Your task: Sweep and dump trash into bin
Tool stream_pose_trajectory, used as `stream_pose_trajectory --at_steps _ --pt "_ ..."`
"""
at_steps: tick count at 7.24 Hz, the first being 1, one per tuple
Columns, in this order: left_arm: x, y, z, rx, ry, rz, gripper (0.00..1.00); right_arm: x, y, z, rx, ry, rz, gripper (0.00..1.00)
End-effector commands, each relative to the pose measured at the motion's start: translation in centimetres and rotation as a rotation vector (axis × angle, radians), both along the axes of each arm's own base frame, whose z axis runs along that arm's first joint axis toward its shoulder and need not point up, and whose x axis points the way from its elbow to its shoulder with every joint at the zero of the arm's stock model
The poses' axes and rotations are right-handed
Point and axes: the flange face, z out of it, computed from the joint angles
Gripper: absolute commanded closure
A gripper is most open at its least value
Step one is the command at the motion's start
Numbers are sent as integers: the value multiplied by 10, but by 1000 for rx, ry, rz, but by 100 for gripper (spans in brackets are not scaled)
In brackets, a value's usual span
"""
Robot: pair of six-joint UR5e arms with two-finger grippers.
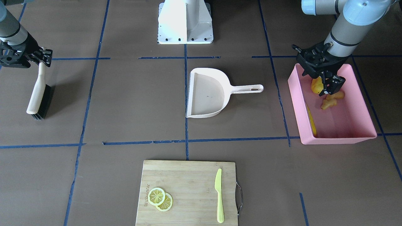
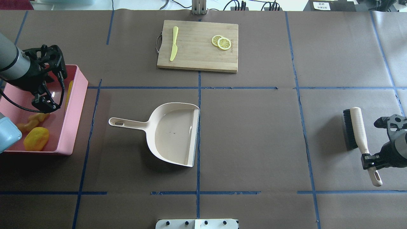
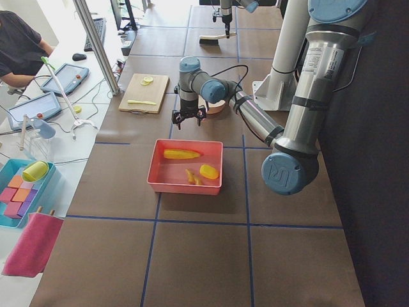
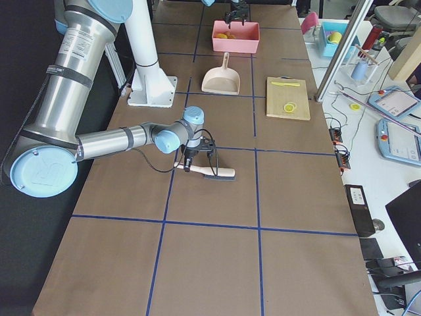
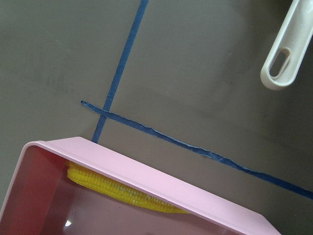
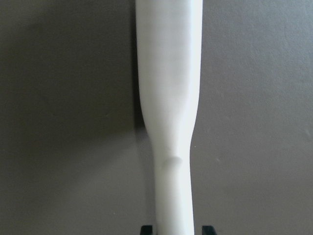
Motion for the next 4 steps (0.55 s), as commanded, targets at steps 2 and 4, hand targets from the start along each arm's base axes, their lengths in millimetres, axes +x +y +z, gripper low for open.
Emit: stream_pose_trajectory --at_steps 2,4 --pt "-4 -2 0 1 -1 -9 0 1 -1 -2 2 -4 3 4" --pt "-41 -18 14 -60 -41 -85 0 25 -10 -35 -4 -88 49 0"
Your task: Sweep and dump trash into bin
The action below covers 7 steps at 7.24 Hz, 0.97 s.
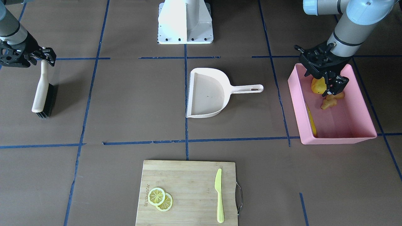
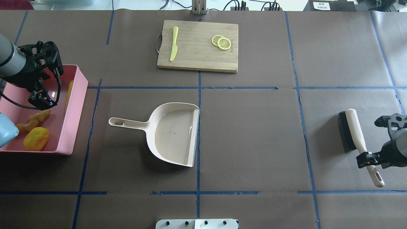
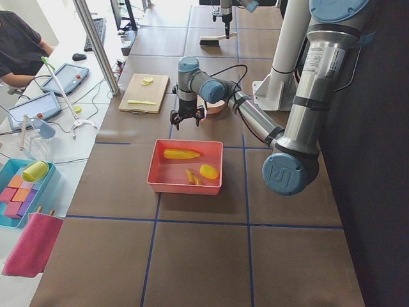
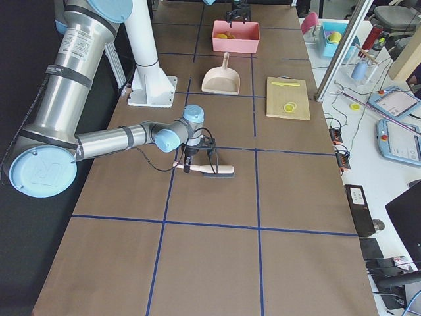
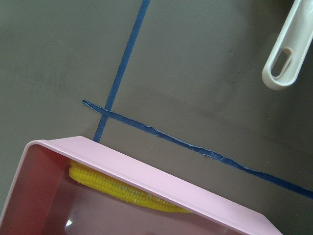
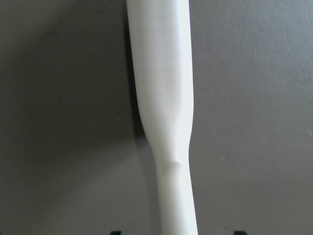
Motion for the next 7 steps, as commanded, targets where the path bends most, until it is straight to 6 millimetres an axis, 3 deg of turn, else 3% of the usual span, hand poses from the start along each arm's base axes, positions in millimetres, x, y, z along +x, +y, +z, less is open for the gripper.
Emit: stream_pose_trajectory --at_steps 1,3,5,6,7 --pt "-72 -20 28 -103 -58 -138 0 51 -21 -29 -64 -138 88 0" --pt "-167 -33 86 -224 -88 -312 0 91 -35 -15 -19 -150 109 0" --pt "-256 -41 173 -478 20 -458 0 138 -42 27 66 -120 85 0" --pt "-289 -40 202 -542 25 -523 0 162 -44 50 95 -100 70 0" --pt "-333 -34 238 -638 44 -630 0 193 -45 58 125 -79 59 0"
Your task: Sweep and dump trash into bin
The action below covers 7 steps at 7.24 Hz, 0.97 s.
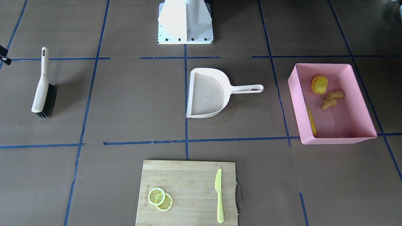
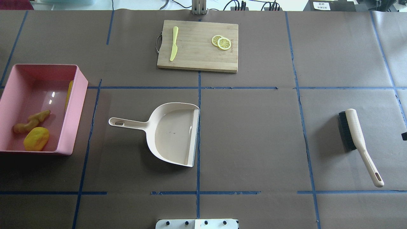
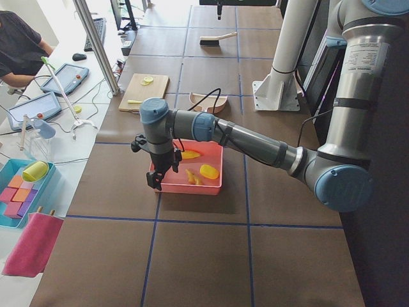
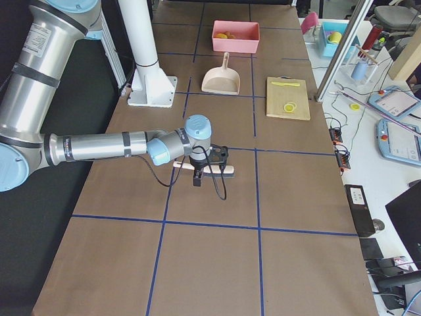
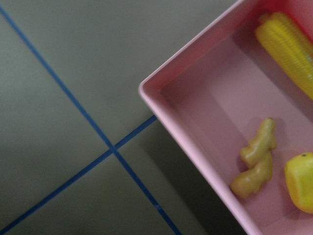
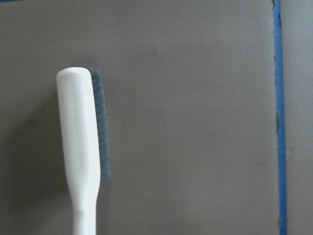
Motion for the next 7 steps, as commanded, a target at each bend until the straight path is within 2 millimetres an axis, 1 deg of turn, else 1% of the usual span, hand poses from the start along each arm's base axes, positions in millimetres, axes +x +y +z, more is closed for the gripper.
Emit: stream_pose_trajectory --at_steps 1,2,3,4,5,6,7 --pt "-53 12 64 -166 132 -153 0 70 1 26 51 49 -32 0" --pt "-49 44 93 -211 164 -155 0 85 -11 21 47 60 -43 0" --pt "-46 68 105 -161 154 -148 0 89 -24 11 33 70 -39 0" --pt "-47 64 105 -111 121 -149 0 89 -25 14 23 75 -42 0" --pt "-38 61 101 -120 77 -126 0 89 -25 14 21 75 -42 0" --pt "-37 66 106 -146 76 -127 0 89 -25 16 14 79 -38 0" --pt "-35 67 109 -161 76 -123 0 91 -26 20 19 133 -40 0"
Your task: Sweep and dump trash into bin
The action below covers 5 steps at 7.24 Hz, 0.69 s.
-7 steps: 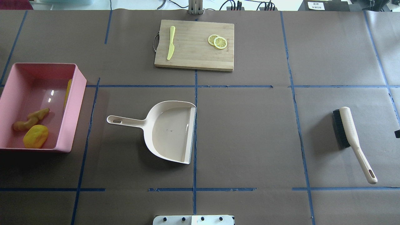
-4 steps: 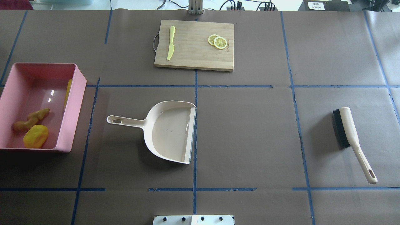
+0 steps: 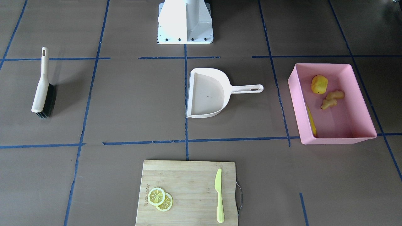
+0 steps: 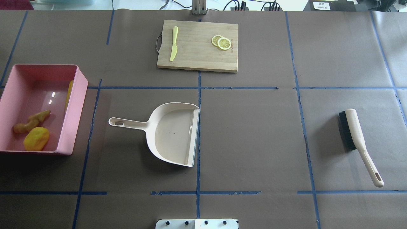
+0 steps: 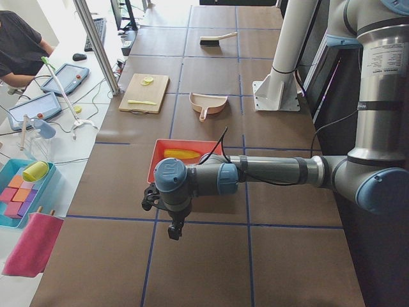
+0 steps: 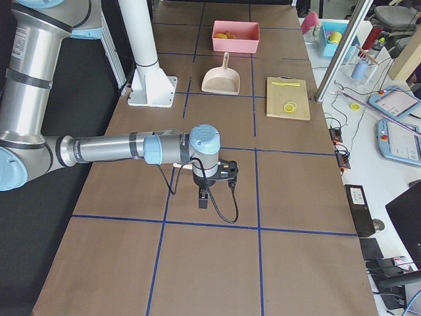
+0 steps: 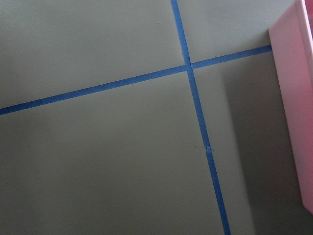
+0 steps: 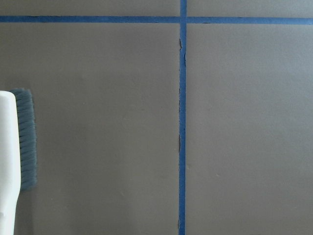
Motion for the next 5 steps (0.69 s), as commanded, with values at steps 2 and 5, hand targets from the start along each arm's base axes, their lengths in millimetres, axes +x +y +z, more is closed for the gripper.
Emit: stream_pose_trajectory --at_steps 2,5 --pt "6 6 -10 -81 -3 12 0 -4 -2 8 -8 42 -14 0" --pt "7 11 -18 -91 -3 17 0 -7 -1 10 -27 1 -11 0"
